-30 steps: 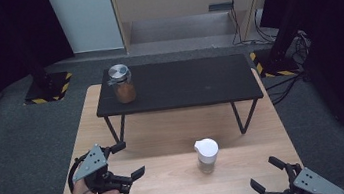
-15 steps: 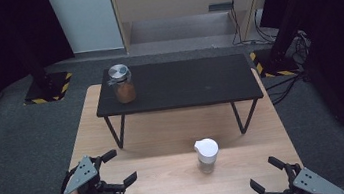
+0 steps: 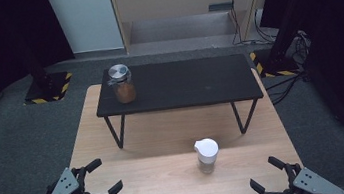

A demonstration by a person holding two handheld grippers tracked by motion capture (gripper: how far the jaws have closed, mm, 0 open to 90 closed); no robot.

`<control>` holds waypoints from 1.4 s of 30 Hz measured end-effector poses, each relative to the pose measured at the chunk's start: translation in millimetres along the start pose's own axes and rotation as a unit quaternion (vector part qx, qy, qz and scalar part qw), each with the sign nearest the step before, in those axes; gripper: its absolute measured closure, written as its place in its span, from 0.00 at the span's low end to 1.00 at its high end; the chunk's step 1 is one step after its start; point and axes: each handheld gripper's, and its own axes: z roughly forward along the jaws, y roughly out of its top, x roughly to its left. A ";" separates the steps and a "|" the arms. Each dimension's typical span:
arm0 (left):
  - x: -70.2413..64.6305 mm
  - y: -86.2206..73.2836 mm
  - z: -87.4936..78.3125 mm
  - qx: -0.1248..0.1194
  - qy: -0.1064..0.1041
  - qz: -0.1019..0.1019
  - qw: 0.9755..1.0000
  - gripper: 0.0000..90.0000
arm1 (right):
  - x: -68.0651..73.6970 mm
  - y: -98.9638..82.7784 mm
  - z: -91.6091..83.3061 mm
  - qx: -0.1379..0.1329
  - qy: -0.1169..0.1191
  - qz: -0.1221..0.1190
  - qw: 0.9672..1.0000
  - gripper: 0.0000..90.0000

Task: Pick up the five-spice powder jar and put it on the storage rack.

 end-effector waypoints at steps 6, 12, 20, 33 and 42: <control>0.6 -1.8 -1.5 0.000 0.000 0.000 1.000 0.00 | -0.1 0.4 0.5 0.001 0.001 -0.001 1.000 0.07; -1.6 -1.5 1.5 0.018 -0.002 0.019 1.000 0.01 | -1.7 0.1 1.1 0.001 0.005 0.000 1.000 0.07; 0.7 -4.5 -0.9 0.024 0.005 0.024 0.999 0.01 | -2.7 -0.2 1.5 -0.001 0.007 0.000 1.000 0.07; 7.1 -5.6 -9.6 0.020 0.005 0.022 1.000 0.02 | -5.2 -3.1 1.3 -0.014 0.003 0.007 1.000 0.04; 6.1 -5.4 -5.0 0.023 -0.006 0.024 0.999 0.01 | -3.1 -6.6 0.6 -0.032 -0.004 0.008 0.999 0.01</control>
